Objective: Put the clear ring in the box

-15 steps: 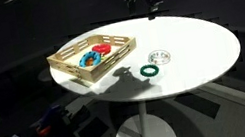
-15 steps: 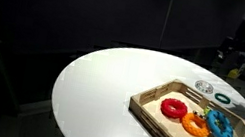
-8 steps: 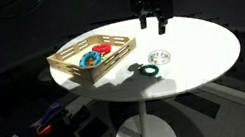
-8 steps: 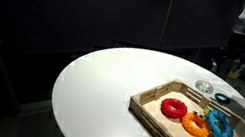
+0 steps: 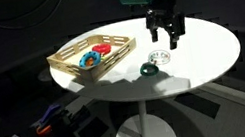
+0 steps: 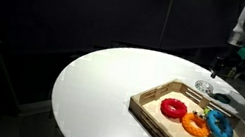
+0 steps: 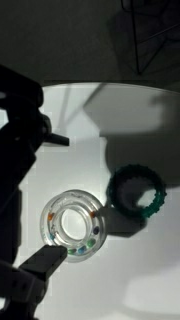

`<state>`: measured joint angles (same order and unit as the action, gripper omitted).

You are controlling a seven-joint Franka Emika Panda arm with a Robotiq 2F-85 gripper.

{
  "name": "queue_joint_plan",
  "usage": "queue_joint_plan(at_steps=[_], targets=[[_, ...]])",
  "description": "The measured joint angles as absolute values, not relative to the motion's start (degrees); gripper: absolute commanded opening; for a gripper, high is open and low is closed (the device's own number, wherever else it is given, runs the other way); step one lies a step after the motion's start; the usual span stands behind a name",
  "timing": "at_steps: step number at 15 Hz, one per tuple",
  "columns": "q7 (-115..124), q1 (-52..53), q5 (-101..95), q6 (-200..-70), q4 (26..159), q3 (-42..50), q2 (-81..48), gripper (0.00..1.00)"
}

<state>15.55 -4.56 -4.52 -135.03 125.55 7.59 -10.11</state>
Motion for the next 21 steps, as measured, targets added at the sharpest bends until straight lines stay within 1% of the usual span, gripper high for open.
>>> queue_joint_plan(at_steps=[11, 13, 14, 15, 16, 17, 18, 20, 21], targets=[[15.75, -4.56, -4.52, -137.67, 123.72, 8.18, -15.82, 1.00], [15.76, -4.53, -4.52, -137.67, 123.31, 8.20, -16.64, 0.97], [15.77, -4.49, -4.52, -137.67, 123.08, 8.20, -17.04, 0.94], [15.78, -4.44, -4.52, -137.67, 122.88, 8.20, -17.40, 0.86], [15.78, -4.39, -4.52, -137.67, 122.69, 8.20, -17.76, 0.81], [15.78, -4.33, -4.52, -137.67, 122.54, 8.20, -18.07, 0.71], [15.79, -4.26, -4.52, -137.67, 122.38, 8.20, -18.36, 0.66], [15.79, -4.16, -4.52, -137.67, 122.12, 8.20, -18.72, 0.58], [15.79, -4.13, -4.52, -137.67, 121.98, 8.20, -18.84, 0.61]])
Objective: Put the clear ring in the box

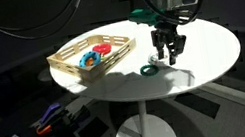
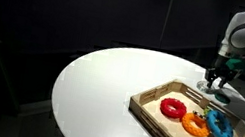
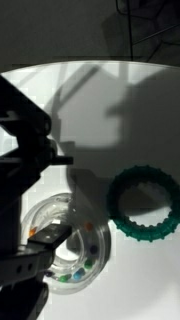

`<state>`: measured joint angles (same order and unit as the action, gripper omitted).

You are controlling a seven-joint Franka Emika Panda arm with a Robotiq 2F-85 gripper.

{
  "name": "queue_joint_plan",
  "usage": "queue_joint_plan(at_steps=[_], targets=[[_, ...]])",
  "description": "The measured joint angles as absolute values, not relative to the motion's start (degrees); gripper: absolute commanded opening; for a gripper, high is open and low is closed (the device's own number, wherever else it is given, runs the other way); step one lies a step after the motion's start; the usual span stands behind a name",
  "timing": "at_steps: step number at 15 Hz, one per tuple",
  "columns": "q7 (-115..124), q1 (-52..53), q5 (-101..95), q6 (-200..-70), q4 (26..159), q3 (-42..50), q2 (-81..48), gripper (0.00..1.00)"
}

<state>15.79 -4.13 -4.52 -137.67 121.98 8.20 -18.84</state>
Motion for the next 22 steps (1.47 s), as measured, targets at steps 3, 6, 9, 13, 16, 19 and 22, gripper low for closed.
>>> queue_joint_plan(at_steps=[3, 6, 9, 13, 16, 19, 22], targets=[[15.80, -4.06, -4.52, -137.67, 121.51, 8.20, -19.12, 0.52], [15.81, -3.95, -4.52, -137.67, 121.38, 8.20, -19.15, 0.49], [15.84, -3.94, -4.52, -137.67, 121.37, 8.21, -19.18, 0.44], [15.98, -3.90, -4.52, -137.67, 121.37, 8.21, -19.28, 0.17], [16.30, -3.84, -4.52, -137.67, 121.37, 8.21, -19.31, 0.07], [16.73, -3.80, -4.52, -137.67, 121.33, 8.22, -19.31, 0.09], [16.83, -3.79, -4.52, -137.67, 121.31, 8.23, -19.31, 0.09]])
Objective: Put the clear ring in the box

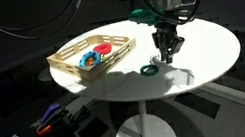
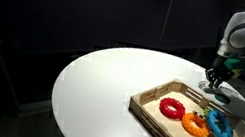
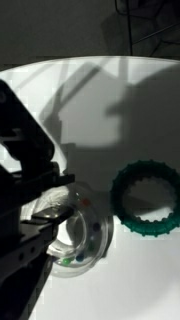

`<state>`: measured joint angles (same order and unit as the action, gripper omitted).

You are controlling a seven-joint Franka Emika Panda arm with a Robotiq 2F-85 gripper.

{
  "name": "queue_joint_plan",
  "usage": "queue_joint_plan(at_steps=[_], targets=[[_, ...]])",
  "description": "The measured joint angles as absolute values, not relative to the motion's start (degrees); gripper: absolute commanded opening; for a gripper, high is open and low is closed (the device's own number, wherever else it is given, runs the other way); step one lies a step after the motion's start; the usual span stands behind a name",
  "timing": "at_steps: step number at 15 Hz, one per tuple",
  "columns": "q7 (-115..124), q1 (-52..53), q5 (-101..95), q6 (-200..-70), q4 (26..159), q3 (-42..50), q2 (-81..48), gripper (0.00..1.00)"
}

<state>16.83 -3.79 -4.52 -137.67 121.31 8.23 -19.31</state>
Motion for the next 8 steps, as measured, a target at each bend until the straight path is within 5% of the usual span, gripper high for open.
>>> queue_joint_plan(at_steps=[8], targets=[[16.83, -2.46, -4.45, -135.49, 119.68, 8.12, -16.15, 0.09]])
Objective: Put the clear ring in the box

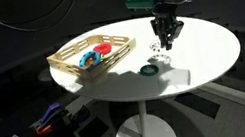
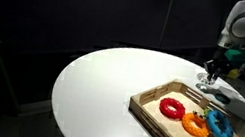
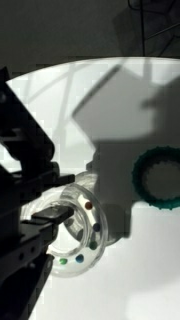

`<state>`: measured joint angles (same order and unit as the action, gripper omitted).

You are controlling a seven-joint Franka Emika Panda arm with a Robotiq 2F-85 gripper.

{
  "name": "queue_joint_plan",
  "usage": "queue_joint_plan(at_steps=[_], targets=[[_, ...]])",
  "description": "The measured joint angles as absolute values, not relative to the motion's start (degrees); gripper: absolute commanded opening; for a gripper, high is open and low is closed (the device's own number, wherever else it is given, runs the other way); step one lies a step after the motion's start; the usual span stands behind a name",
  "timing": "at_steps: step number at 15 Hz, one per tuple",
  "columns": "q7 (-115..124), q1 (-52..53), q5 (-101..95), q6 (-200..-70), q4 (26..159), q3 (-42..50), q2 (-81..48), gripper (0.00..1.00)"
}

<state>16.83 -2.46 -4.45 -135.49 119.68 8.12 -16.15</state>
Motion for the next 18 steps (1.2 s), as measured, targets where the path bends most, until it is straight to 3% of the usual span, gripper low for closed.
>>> queue_joint_plan(at_steps=[18], targets=[[15.31, 2.45, -4.14, -128.12, 126.82, -0.33, 0.53, 0.09]])
